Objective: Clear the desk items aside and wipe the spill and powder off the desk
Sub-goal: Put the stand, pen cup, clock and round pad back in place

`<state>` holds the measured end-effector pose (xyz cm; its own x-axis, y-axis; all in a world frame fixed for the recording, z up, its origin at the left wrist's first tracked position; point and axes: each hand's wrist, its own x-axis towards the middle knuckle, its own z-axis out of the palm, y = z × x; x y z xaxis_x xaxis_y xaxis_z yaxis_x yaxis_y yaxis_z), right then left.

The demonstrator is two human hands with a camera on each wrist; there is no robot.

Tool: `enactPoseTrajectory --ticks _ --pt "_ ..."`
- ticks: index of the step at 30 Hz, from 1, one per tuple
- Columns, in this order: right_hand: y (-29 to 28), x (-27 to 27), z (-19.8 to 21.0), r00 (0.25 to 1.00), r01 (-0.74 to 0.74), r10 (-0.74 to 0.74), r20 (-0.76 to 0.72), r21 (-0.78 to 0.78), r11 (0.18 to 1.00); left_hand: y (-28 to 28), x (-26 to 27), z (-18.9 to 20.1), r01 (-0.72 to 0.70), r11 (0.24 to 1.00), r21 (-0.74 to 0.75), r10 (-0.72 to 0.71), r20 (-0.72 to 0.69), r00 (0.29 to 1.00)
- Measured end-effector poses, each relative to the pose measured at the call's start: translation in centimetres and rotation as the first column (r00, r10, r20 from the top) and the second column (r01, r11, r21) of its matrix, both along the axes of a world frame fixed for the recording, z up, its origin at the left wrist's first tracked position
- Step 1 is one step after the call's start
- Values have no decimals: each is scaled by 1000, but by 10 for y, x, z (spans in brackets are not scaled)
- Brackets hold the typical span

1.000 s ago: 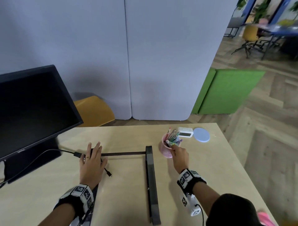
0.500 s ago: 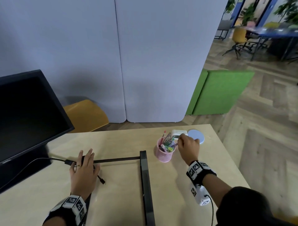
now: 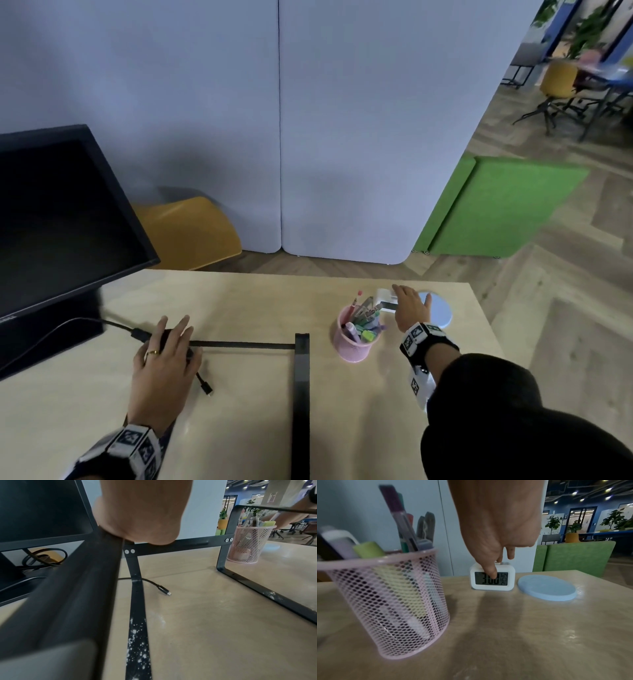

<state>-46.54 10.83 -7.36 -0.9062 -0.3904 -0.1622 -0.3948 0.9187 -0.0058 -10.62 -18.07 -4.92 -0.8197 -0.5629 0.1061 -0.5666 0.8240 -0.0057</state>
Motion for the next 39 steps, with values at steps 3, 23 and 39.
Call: enactPoseTrajectory --ticks 3,23,39 --pt "-6 -3 -10 1000 24 -24 -20 1 1000 0 0 1 -10 1000 -5 10 47 999" --pt "44 119 -2 992 84 -91 -82 -86 993 -8 5 2 91 992 84 -91 -9 996" --pt "19 203 -12 989 -147 150 9 -134 980 -15 4 1 108 978 177 -114 25 993"
